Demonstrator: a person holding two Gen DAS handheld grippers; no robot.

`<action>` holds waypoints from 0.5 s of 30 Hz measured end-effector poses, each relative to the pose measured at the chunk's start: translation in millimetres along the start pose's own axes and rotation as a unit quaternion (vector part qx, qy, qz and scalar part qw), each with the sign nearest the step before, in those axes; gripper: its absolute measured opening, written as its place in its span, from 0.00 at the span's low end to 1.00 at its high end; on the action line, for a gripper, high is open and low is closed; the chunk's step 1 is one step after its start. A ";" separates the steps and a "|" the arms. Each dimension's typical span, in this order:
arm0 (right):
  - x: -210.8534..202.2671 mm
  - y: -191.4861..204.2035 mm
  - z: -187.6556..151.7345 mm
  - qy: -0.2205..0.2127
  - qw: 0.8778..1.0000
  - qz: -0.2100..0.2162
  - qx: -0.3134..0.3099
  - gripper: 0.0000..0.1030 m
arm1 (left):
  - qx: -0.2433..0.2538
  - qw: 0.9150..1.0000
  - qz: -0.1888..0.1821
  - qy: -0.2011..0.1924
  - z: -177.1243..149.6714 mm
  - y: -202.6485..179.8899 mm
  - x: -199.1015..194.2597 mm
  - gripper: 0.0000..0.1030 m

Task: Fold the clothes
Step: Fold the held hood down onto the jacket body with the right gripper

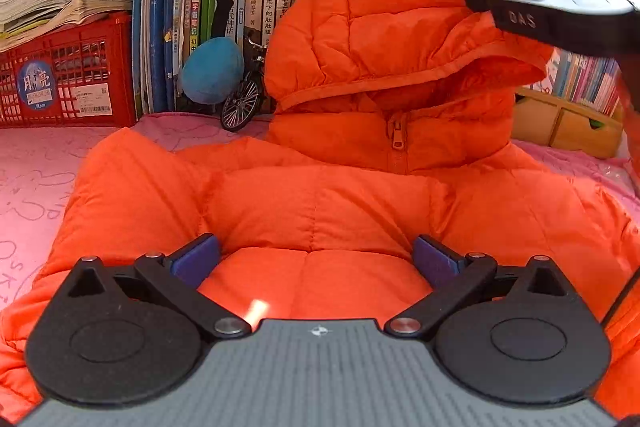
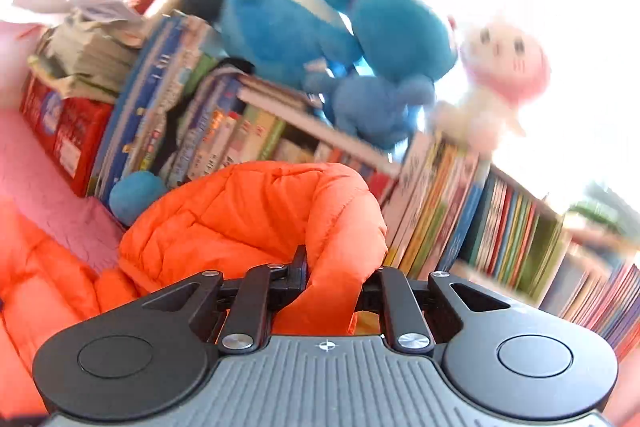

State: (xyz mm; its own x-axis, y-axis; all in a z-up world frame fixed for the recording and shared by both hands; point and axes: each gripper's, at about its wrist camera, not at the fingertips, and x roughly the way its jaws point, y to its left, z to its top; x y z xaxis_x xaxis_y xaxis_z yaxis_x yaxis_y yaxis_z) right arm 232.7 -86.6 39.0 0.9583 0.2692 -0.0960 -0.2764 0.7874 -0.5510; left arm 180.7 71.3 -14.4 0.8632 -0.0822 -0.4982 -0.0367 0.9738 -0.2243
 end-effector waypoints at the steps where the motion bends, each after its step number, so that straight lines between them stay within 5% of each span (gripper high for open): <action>1: -19.8 9.3 -0.1 -0.030 0.998 -0.007 -0.046 0.17 | -0.026 0.999 -0.026 -0.011 3.2 9.9 -4.7 1.00; 3: -53.2 23.5 -4.6 -0.076 0.990 -0.020 -0.119 0.17 | -0.110 0.987 -0.111 -0.027 13.8 40.9 -16.1 0.99; 5: -90.0 35.5 -14.0 -0.114 0.977 -0.033 -0.179 0.17 | -0.194 0.959 -0.206 -0.034 21.0 72.6 -28.1 1.00; 9: -137.3 49.8 -40.1 -0.157 0.957 -0.034 -0.241 0.17 | -0.315 0.872 -0.376 -0.008 19.0 113.0 -42.4 1.00; 11: -156.6 56.6 -55.2 -0.180 0.944 -0.027 -0.275 0.17 | -0.348 0.838 -0.419 0.025 19.2 118.5 -46.4 1.00; 12: -164.4 59.6 -61.1 -0.187 0.938 -0.020 -0.290 0.17 | -0.354 0.832 -0.427 0.038 19.6 119.5 -49.2 1.00; 15: -182.8 64.4 -74.9 -0.203 0.924 0.000 -0.325 0.17 | -0.354 0.833 -0.421 0.055 20.8 120.1 -61.4 1.00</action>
State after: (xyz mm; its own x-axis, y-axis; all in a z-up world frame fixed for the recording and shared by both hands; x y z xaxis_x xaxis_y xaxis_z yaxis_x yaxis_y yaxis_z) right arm 45.1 -126.6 -41.0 0.8156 0.5590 0.1492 -0.0492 0.3239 -0.9448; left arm 133.8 197.6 6.7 0.6835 -0.7297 0.0206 0.2377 0.1958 -0.9514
